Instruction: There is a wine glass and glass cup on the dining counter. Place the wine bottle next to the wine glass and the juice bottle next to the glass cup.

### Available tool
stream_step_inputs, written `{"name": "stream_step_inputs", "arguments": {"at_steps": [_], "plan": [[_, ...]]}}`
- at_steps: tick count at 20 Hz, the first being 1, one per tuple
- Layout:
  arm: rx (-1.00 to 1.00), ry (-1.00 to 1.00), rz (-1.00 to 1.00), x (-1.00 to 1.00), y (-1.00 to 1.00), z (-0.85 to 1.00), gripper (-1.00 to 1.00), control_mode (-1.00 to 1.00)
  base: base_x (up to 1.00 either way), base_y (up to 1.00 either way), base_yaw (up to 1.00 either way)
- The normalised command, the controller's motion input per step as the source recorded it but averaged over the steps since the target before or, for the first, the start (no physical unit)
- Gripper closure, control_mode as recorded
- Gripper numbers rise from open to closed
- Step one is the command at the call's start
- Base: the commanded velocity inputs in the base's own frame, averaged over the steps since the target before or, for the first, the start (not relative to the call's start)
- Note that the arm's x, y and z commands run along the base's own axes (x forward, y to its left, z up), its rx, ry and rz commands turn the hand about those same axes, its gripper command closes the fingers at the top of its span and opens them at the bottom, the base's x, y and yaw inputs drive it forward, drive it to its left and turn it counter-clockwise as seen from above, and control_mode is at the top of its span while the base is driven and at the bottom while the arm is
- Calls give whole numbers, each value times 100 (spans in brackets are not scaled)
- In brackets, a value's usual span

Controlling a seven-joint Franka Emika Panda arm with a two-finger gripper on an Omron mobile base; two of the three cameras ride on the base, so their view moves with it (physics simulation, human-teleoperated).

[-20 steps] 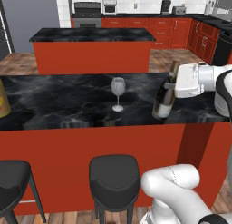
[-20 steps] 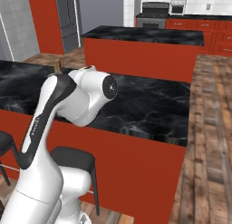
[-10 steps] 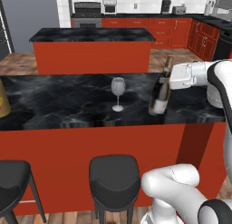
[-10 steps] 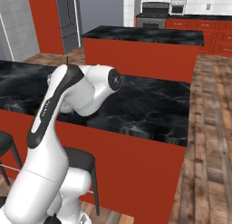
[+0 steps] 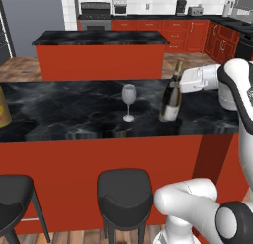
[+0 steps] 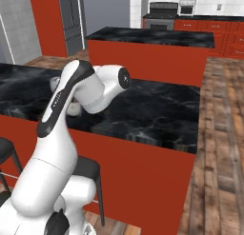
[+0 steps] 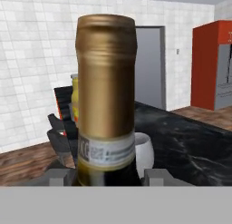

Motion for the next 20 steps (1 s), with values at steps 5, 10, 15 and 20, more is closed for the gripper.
{"name": "stream_step_inputs", "arguments": {"at_steps": [5, 10, 15, 20], "plan": [[0, 0, 0, 23, 4, -12, 100, -100, 0, 0, 0], [0, 0, 0, 21, 9, -18, 100, -100, 0, 0, 0], [0, 0, 0, 18, 16, -18, 100, -100, 0, 0, 0], [0, 0, 0, 15, 15, -17, 100, -100, 0, 0, 0]]}}
